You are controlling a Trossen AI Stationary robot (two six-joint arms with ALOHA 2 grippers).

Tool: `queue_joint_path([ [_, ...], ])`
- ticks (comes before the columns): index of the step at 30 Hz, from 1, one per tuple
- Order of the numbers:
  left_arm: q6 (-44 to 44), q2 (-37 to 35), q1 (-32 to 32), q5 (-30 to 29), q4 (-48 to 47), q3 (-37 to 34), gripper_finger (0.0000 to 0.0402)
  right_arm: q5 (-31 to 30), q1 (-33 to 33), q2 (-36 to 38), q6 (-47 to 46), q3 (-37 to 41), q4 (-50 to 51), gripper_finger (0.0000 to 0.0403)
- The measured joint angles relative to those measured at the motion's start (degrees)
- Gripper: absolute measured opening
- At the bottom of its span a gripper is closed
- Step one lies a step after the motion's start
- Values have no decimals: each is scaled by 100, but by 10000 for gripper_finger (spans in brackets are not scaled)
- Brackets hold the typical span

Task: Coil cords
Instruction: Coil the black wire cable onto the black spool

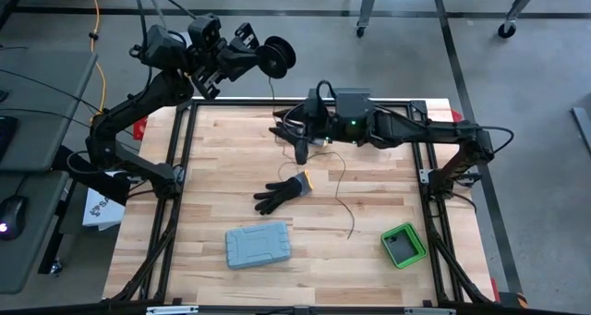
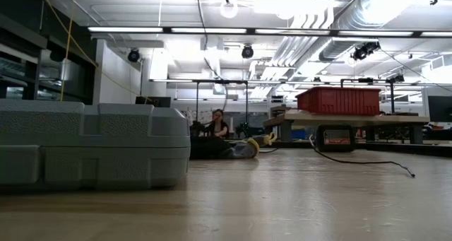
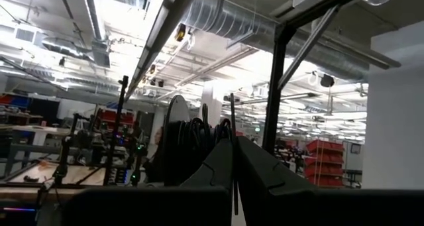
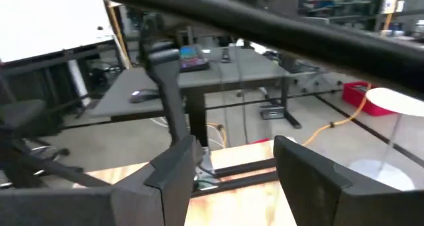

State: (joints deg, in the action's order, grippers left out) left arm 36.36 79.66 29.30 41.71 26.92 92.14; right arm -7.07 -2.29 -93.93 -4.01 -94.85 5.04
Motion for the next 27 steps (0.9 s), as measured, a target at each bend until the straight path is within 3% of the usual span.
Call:
queue_joint_path([
  [7,0,0,-33,-24,-2,0,0,-493,-15,0,278,0,-11,197],
  [13,-32,0,-52,-33,-2,-2,0,-172,-37,-3,209,0,-14,197],
  [27,-106,7,-52,-109,-1,-4,0,-208,-35,-234,254,-2,-122,190],
])
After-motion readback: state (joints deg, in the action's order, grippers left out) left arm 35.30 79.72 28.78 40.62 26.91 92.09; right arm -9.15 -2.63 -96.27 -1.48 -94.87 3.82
